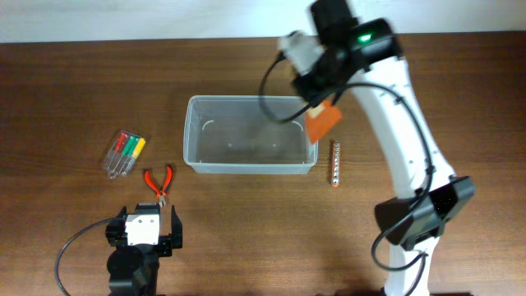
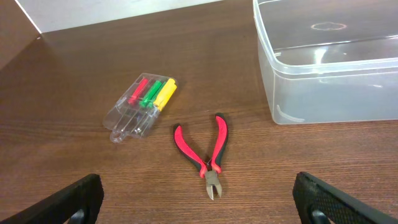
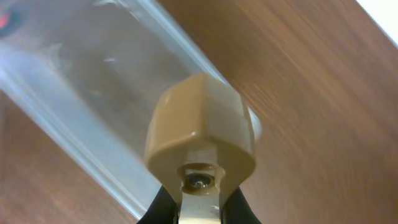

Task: Pack container
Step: 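Lift the scraper with the right gripper and carry it into the container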

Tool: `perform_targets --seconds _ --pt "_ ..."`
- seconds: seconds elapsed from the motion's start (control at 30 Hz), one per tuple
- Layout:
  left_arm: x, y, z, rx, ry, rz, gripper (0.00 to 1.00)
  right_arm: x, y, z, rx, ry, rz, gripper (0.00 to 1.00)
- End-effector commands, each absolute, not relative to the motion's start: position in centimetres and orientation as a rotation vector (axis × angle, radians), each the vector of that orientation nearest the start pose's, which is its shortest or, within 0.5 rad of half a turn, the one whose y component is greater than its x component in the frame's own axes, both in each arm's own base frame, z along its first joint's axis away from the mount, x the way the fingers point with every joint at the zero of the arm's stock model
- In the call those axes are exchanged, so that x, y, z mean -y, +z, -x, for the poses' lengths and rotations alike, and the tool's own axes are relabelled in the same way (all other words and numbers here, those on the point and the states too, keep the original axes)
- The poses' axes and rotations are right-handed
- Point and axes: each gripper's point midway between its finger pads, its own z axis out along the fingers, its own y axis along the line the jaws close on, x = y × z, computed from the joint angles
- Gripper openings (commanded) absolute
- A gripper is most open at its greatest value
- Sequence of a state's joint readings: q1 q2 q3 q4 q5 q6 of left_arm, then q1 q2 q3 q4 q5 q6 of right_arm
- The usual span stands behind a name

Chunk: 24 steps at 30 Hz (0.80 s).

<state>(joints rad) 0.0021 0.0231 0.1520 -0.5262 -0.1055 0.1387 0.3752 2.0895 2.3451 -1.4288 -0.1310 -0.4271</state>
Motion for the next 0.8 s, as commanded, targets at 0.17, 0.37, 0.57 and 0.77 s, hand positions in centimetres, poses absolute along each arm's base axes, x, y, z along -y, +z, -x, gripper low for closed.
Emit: perform_targets --seconds 0.17,0.37,0.57,0.77 --pt "-1.9 11.4 -21.7 -1.969 0.209 -0.082 0.99 -26.7 25.0 -39.4 -2.159 0.123 1.582 0.04" --pt "-1.9 11.4 -21.7 -1.969 0.208 -0.082 0.99 -28.5 22.3 -39.2 -2.161 0.136 1.667 0.04" --pt "-1.9 11.4 -21.7 -1.968 0.208 -0.082 0.99 -29.2 17.7 -40.2 -2.210 0.142 1.741 0.04" --pt "-1.9 11.4 -21.7 -1.969 0.208 -0.082 0.99 -29.7 13.3 -40.7 -2.276 0.178 1.782 0.04"
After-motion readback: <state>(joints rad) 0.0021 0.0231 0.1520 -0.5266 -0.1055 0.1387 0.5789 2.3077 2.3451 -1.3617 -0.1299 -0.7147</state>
